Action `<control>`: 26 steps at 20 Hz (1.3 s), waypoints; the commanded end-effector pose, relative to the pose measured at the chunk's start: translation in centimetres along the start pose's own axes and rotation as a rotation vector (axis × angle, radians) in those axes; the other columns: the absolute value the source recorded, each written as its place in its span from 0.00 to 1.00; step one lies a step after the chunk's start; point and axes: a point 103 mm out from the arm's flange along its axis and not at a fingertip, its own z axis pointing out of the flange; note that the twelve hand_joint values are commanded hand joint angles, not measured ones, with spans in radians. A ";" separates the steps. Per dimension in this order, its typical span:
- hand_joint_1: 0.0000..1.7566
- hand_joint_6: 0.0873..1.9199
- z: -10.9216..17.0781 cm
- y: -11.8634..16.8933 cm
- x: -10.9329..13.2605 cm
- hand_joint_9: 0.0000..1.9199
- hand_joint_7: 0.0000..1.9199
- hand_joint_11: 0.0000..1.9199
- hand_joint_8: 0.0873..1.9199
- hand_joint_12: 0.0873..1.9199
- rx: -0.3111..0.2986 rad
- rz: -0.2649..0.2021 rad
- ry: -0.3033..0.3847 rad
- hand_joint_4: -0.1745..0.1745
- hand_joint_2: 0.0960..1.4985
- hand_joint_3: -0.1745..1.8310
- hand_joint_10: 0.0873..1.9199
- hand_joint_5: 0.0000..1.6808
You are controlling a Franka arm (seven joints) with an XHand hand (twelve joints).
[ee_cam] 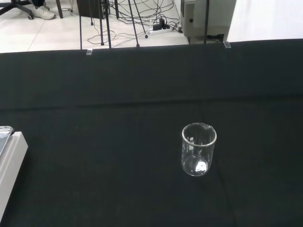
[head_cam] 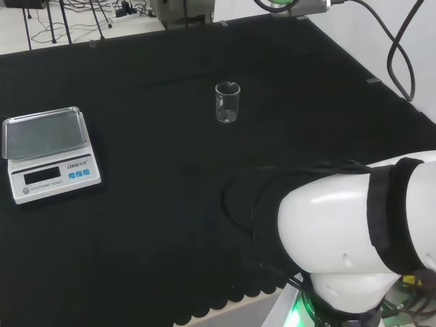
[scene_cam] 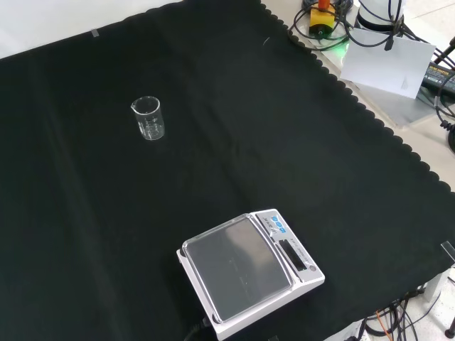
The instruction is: Pick up the beaker.
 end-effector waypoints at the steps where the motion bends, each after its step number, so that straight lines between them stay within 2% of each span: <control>1: 0.38 0.00 0.1 0.4 0.4 0.06 0.08 0.00 0.13 0.57 -0.007 -0.004 -0.008 0.58 0.47 0.15 0.40 0.03; 4: 0.37 0.00 0.3 1.4 0.9 0.07 0.05 0.00 0.28 0.59 -0.011 -0.019 0.001 0.54 0.48 0.15 0.42 0.03; 7: 0.37 0.00 1.1 2.3 -0.3 0.07 0.04 0.00 0.30 0.59 -0.034 -0.059 -0.002 0.53 0.48 0.15 0.42 0.03; 9: 0.37 0.00 2.7 3.6 -2.6 0.07 0.03 0.00 0.31 0.59 -0.033 -0.058 0.021 0.54 0.48 0.15 0.42 0.02; 13: 0.39 0.00 7.3 7.3 -7.5 0.06 0.01 0.00 0.31 0.59 0.005 -0.063 0.075 0.55 0.48 0.15 0.42 0.00; 17: 0.40 0.00 11.9 11.2 -10.4 0.05 0.00 0.00 0.30 0.59 0.038 -0.065 0.119 0.56 0.48 0.15 0.42 0.00; 20: 0.40 0.00 14.7 14.0 -11.0 0.04 0.00 0.00 0.30 0.59 0.051 -0.077 0.139 0.56 0.48 0.15 0.42 0.00; 26: 0.41 0.00 20.0 18.9 -10.6 0.04 0.00 0.00 0.29 0.59 0.100 -0.099 0.173 0.56 0.48 0.15 0.42 0.00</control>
